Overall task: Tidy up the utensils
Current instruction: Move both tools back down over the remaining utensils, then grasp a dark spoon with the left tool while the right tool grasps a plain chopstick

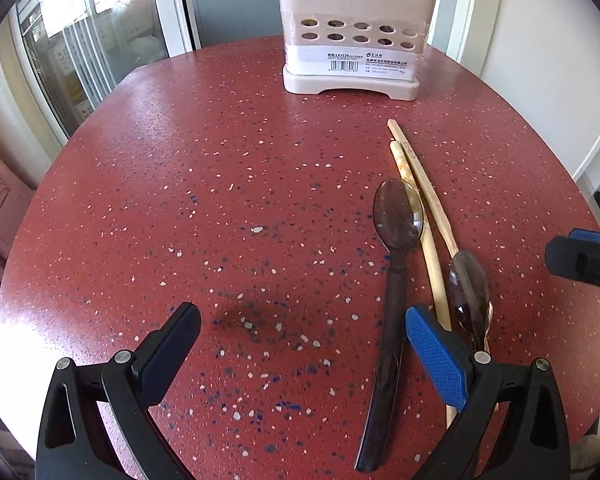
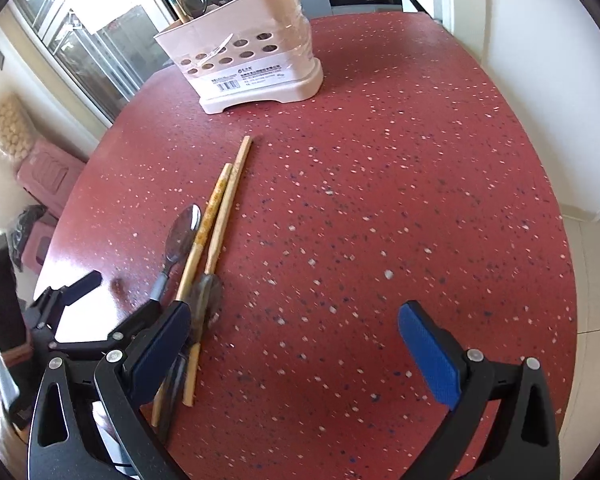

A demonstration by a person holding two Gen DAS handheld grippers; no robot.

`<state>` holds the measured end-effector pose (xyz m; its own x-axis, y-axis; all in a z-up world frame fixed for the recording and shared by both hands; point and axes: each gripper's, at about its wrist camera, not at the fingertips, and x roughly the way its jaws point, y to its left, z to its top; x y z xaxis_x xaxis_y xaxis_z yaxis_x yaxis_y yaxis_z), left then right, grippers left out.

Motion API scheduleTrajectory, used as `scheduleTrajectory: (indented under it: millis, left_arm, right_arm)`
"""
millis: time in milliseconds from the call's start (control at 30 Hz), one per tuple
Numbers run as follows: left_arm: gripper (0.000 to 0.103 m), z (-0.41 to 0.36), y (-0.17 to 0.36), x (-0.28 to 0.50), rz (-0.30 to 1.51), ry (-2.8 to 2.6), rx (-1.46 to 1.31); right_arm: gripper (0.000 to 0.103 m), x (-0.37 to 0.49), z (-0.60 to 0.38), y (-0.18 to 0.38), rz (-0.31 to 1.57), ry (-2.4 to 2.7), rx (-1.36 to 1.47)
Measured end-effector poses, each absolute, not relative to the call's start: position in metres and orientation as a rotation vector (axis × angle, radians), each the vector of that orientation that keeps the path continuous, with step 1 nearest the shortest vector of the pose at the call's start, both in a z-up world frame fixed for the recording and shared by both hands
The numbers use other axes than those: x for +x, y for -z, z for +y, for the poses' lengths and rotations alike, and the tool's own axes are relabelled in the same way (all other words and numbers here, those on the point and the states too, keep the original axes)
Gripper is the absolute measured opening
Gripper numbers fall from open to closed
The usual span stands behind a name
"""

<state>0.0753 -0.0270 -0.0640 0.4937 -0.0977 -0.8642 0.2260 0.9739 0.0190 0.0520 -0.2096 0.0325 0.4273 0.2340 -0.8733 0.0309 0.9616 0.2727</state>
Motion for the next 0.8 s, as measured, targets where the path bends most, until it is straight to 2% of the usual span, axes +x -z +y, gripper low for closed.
scheduleTrajectory:
  millis: [200, 367, 433, 633, 700, 800]
  left_arm:
    - [0.103, -0.029, 0.064, 0.083, 1.031, 0.186, 0.149]
    - [0.103, -0.029, 0.064, 0.092, 1.027, 0.176, 0.154]
    - [0.103, -0.028, 0.063, 0.095, 1.028, 0.172, 0.155]
    - [0.103, -0.031, 0.06, 0.102, 1.023, 0.208, 0.164]
    - [0.103, -0.033, 0.059, 0.104, 1.03, 0.225, 0.158]
    - [0.096, -0.035, 0.057, 0.105, 1.03, 0.244, 0.164]
  right_arm:
    - [0.102, 0.075, -0.203, -0.036, 1.157, -0.141, 0.275]
    - [0.088, 0.095, -0.195, -0.035, 1.204, -0.162, 0.291]
    - [0.078, 0.103, -0.192, -0.033, 1.222, -0.165, 0.284]
    - [0.059, 0.127, -0.182, -0.02, 1.298, -0.165, 0.286]
    - [0.055, 0.13, -0.178, -0.02, 1.301, -0.158, 0.27]
    - [0.049, 0.135, -0.17, -0.019, 1.319, -0.168, 0.266]
